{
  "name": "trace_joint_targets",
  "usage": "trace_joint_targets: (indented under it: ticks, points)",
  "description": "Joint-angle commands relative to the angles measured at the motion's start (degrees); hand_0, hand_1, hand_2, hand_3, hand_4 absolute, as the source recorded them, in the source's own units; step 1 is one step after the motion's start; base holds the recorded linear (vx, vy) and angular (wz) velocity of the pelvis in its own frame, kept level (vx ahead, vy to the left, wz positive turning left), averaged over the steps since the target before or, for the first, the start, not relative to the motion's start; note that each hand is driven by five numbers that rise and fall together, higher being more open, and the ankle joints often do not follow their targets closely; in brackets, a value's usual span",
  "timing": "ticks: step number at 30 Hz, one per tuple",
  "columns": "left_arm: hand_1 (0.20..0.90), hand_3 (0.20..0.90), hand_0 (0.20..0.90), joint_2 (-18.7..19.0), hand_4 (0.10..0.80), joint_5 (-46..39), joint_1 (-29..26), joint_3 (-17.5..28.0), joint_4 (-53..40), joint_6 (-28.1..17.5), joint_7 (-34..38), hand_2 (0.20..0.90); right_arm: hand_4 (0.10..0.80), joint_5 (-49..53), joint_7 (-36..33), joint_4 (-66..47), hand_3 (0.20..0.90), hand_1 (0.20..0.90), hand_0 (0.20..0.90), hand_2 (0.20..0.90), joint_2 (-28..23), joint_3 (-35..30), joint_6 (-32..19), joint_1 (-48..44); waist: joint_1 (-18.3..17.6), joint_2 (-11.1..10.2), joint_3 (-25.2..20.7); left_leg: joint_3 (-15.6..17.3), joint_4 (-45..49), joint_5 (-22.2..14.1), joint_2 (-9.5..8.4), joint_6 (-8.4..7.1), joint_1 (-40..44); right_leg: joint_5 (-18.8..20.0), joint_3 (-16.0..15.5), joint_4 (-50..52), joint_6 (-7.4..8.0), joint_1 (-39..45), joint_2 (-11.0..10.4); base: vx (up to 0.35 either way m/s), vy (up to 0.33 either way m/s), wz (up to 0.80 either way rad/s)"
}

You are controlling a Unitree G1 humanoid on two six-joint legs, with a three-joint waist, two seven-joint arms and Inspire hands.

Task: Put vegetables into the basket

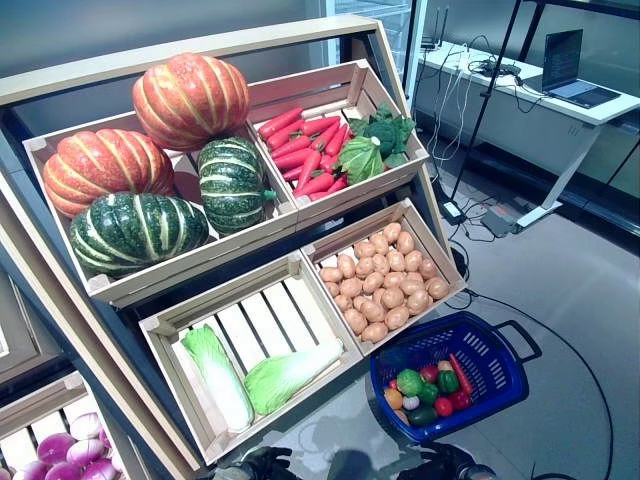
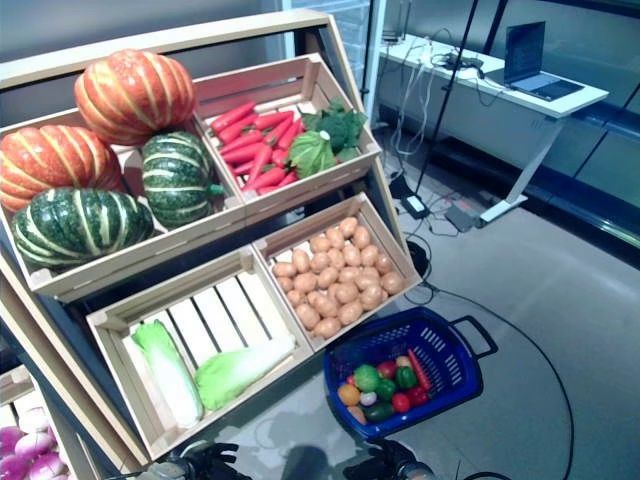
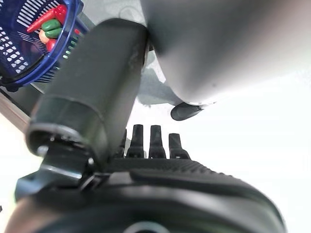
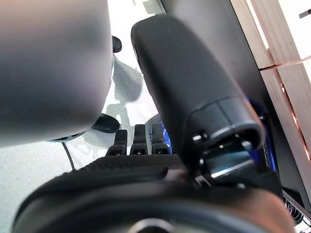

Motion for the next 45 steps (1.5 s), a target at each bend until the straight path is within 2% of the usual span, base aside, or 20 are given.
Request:
trace_joint_targets:
  ticks: [1,6,11,18,23,26,29,33,35,37,43,45]
  points:
    - [0.900,0.900,0.900,0.9,0.800,4.2,-6.1,-1.3,3.4,-2.6,-1.3,0.900,0.800,1.5,0.9,1.6,0.900,0.900,0.900,0.900,1.2,1.2,-3.1,-5.3,-0.2,-3.1,0.5,-2.7,0.1,-0.4,0.97,-1.32,-1.2,-1.4,1.1,0.3,3.54,4.0,-4.3,0.000,0.000,0.00]
    - [0.900,0.900,0.900,2.2,0.800,4.9,-7.6,-3.3,-1.3,-4.3,-5.6,0.900,0.800,1.2,1.1,0.6,0.900,0.900,0.900,0.900,0.5,1.8,-2.3,-5.4,-0.7,-2.7,0.7,-2.4,0.1,-0.4,0.92,-1.38,-1.3,-1.3,1.5,0.3,3.67,3.7,-4.3,0.000,0.000,0.00]
    - [0.900,0.900,0.900,5.5,0.800,3.2,-8.8,-5.4,-13.9,-3.2,-11.7,0.900,0.800,1.4,1.0,-2.1,0.900,0.900,0.900,0.900,-0.9,2.3,-0.6,-5.1,-1.0,-2.1,1.2,-2.2,0.1,-0.2,0.90,-1.43,-1.5,-1.1,1.7,0.3,3.77,3.2,-4.4,-0.018,0.008,-0.02]
    - [0.900,0.900,0.900,14.6,0.800,5.1,-10.1,-8.7,-35.7,-3.8,-15.8,0.900,0.800,1.6,0.8,-4.0,0.900,0.900,0.900,0.900,-2.4,2.0,-0.1,-3.7,-0.7,-1.1,1.1,-2.3,0.1,-0.1,0.97,-1.43,-2.1,-1.1,1.4,0.3,4.00,2.8,-4.6,0.000,0.000,0.00]
    - [0.900,0.900,0.900,18.9,0.800,2.4,-11.1,-6.3,-46.3,-2.9,-15.2,0.900,0.800,1.8,0.7,-4.2,0.900,0.900,0.900,0.900,-2.6,1.3,-0.7,-2.7,-0.3,-0.8,0.9,-2.5,0.1,-0.1,1.02,-1.52,-2.5,-1.2,1.2,0.3,4.13,2.6,-4.8,0.000,0.000,0.00]
    - [0.900,0.900,0.900,21.5,0.800,-0.7,-11.2,-1.8,-54.5,-0.7,-11.0,0.900,0.800,2.4,0.5,-3.2,0.900,0.900,0.900,0.900,-2.5,0.5,-1.9,-1.9,0.4,-0.8,0.7,-2.8,0.1,-0.1,1.01,-1.57,-2.8,-1.3,0.7,0.3,4.06,2.6,-4.9,0.000,0.000,0.00]
    - [0.900,0.900,0.900,21.1,0.800,-4.1,-10.2,3.1,-56.6,-0.2,-2.0,0.900,0.800,2.8,0.3,-2.8,0.900,0.900,0.900,0.900,-2.1,-0.4,-2.5,-1.2,1.3,-1.0,0.6,-3.2,0.1,-0.1,0.97,-1.66,-2.9,-1.4,0.1,0.3,3.85,2.8,-5.0,0.008,-0.027,0.05]
    - [0.900,0.900,0.900,19.7,0.800,-3.5,-8.1,7.1,-55.3,-2.3,3.3,0.900,0.800,3.5,0.3,-2.5,0.900,0.900,0.900,0.900,-1.8,-1.2,-2.9,-0.8,2.1,-1.4,0.7,-4.0,0.1,-0.1,0.92,-1.82,-3.0,-1.4,-0.5,0.3,3.45,3.1,-5.0,0.007,-0.031,0.09]
    - [0.900,0.900,0.900,19.6,0.800,-1.7,-7.4,7.8,-54.9,-3.2,4.1,0.900,0.800,3.8,0.1,-2.7,0.900,0.900,0.900,0.900,-1.7,-1.4,-2.7,-0.7,2.3,-1.5,0.7,-4.1,0.1,-0.1,0.90,-1.86,-3.0,-1.5,-0.7,0.3,3.34,3.1,-5.0,0.003,-0.022,0.10]
    - [0.900,0.900,0.900,20.4,0.800,3.9,-7.0,7.7,-54.3,-4.9,5.2,0.900,0.800,3.8,0.1,-2.5,0.900,0.900,0.900,0.900,-1.6,-1.4,-2.6,-0.6,2.2,-1.5,0.6,-4.2,0.1,-0.1,0.87,-1.90,-3.0,-1.5,-0.7,0.3,3.30,3.0,-4.9,0.012,-0.008,0.06]
    - [0.900,0.900,0.900,23.8,0.800,7.7,-8.1,7.0,-53.1,-3.1,5.3,0.900,0.800,3.2,0.2,-2.4,0.900,0.900,0.900,0.900,-1.9,-1.3,-3.0,0.3,1.6,-1.2,0.6,-3.8,0.1,-0.1,0.74,-2.02,-3.0,-1.7,-0.4,0.3,3.36,3.0,-4.8,0.015,0.009,0.05]
    - [0.900,0.900,0.900,25.6,0.800,11.9,-8.6,6.8,-52.8,-3.3,4.5,0.900,0.800,2.7,0.3,-2.2,0.900,0.900,0.900,0.900,-2.1,-1.4,-3.3,0.7,1.4,-1.1,0.5,-3.6,0.1,-0.1,0.73,-2.05,-3.0,-1.6,-0.3,0.3,3.45,2.8,-4.9,0.000,0.000,0.00]
